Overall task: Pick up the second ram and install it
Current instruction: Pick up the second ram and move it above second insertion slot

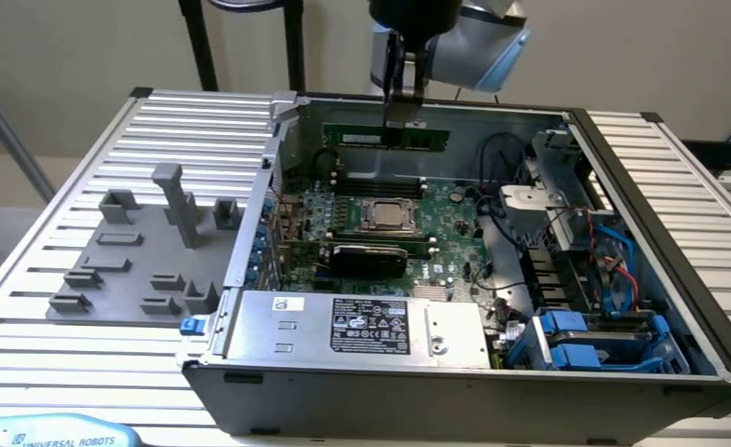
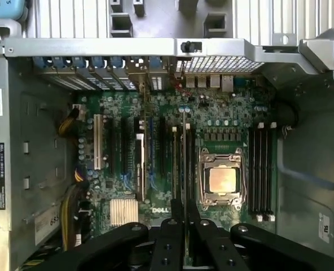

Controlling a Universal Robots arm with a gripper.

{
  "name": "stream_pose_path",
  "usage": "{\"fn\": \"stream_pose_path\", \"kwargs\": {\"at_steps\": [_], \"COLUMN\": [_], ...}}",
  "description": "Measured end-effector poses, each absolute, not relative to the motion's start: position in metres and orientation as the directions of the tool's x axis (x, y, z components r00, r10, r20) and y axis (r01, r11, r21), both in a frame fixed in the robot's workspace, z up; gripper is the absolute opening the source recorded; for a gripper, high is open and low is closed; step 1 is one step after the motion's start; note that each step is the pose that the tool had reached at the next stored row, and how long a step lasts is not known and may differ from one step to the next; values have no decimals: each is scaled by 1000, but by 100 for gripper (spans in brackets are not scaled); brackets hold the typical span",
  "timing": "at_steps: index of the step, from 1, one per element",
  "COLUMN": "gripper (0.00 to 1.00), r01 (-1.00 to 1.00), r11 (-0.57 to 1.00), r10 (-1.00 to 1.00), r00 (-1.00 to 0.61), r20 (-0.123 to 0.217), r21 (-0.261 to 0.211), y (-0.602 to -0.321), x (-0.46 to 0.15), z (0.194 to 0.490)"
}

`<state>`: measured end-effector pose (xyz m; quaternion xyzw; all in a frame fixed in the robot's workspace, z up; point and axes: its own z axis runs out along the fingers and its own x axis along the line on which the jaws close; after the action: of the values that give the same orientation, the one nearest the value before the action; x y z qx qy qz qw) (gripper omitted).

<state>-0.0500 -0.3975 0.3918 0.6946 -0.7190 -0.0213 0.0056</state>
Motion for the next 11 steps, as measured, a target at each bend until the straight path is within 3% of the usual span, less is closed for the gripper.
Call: {"fn": "stream_pose_path", "kwargs": {"at_steps": [11], "gripper": [13], "r01": [-999], "r11": [34], "r10": [-999], "r00": [-35], "r20": [-22], "r21": [38], "y": [-372], "x": [-40], "z": [373]}}
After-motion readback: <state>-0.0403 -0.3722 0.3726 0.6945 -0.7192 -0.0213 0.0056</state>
